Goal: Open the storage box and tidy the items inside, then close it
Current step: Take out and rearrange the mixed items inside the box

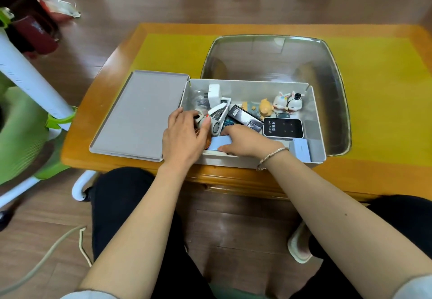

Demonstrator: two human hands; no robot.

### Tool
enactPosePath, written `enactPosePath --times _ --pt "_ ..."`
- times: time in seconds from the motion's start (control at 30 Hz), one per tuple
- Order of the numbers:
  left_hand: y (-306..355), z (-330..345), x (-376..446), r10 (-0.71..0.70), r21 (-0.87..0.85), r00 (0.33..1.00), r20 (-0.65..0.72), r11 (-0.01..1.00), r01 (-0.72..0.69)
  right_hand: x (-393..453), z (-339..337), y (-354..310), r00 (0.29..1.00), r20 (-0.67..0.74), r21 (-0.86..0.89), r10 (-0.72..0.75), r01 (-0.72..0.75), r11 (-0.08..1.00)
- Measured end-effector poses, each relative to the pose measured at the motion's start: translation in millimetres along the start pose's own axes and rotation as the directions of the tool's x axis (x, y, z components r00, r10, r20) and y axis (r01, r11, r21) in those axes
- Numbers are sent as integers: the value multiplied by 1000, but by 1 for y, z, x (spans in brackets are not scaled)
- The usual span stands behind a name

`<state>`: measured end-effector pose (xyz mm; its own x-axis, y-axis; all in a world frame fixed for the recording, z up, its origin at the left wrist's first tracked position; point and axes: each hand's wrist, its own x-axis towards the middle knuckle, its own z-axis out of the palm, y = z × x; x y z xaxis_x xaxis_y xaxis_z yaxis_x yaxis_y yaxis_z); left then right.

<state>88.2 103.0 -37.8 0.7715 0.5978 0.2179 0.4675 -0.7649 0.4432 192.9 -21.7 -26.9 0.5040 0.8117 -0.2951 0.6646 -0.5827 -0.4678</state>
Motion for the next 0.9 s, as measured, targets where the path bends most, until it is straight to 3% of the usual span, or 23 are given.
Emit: enactPosePath --times 0.17,0.43,0.63,0.8,0.9 --pt "0 3 2 -11 41 1000 13 999 11 5 0 -2 1000 0 -107 -11 11 994" --pt "0 2 2 -21 -27 1000 -21 999 20 -4 -1 4 994 -35 -25 -100 99 995" --pt "-3 5 2 -10 -7 1000 -29 1000 9 -25 -8 15 972 -199 160 -124 157 975" --pt "2 -1 -4 19 50 993 -118 999 -14 -44 -9 32 931 -366 368 13 132 920" --pt "18 -9 -12 195 7 968 -156 981 -196 -52 -12 35 924 -379 451 42 145 881"
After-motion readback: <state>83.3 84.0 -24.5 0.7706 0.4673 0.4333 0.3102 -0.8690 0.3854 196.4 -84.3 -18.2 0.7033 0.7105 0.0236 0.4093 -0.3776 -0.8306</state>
